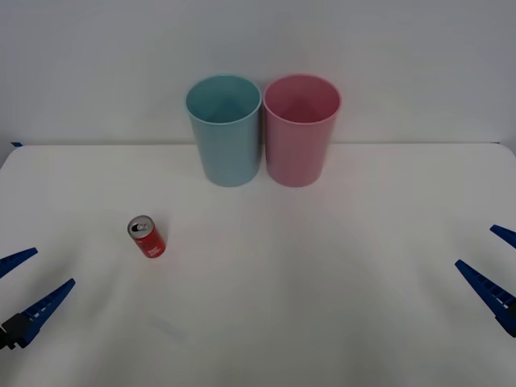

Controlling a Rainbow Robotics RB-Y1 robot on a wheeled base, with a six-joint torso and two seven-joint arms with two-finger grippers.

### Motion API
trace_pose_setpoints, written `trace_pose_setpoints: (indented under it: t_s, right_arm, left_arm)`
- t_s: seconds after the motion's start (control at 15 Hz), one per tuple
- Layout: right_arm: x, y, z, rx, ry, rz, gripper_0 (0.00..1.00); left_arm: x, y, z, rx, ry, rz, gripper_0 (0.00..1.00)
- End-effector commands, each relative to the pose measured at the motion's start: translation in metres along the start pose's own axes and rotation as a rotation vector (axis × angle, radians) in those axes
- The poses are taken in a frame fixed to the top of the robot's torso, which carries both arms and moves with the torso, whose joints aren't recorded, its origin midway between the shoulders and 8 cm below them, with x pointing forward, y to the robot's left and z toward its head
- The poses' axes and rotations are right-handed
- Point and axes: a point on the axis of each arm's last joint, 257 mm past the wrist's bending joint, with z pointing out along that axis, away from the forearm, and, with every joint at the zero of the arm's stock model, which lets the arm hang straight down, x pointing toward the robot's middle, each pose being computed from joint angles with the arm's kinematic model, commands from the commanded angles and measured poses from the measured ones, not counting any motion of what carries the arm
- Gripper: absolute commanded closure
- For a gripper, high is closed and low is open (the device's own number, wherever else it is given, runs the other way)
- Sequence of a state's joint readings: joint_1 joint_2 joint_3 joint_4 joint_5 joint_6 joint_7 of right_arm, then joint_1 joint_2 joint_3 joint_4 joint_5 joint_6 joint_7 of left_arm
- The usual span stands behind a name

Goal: Grasp the object on the table and drop it into the matching bin: aluminum can to the light blue bin, PET bottle to the pink bin.

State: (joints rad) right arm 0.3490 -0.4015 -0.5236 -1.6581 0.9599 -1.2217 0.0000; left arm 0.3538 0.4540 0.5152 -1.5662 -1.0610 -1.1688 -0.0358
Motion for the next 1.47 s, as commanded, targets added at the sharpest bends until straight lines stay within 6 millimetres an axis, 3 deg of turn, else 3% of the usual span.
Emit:
trace_pose_setpoints:
  t_s: [0.07, 0.6, 1.07, 1.47]
  right_arm:
    - [0.0, 0.0, 0.0, 0.0, 0.0, 0.0, 0.0]
    - [0.0, 0.0, 0.0, 0.0, 0.0, 0.0, 0.0]
    - [0.0, 0.0, 0.0, 0.0, 0.0, 0.0, 0.0]
    - [0.0, 0.0, 0.0, 0.0, 0.0, 0.0, 0.0]
  left_arm:
    - [0.019, 0.002, -0.002, -0.018, 0.064, 0.039, 0.0]
    - [0.06, -0.002, 0.02, -0.114, 0.105, 0.084, 0.0]
    - [0.077, -0.011, 0.063, -0.139, 0.049, -0.052, 0.0]
    - [0.082, -0.015, 0.103, -0.144, 0.016, -0.069, 0.0]
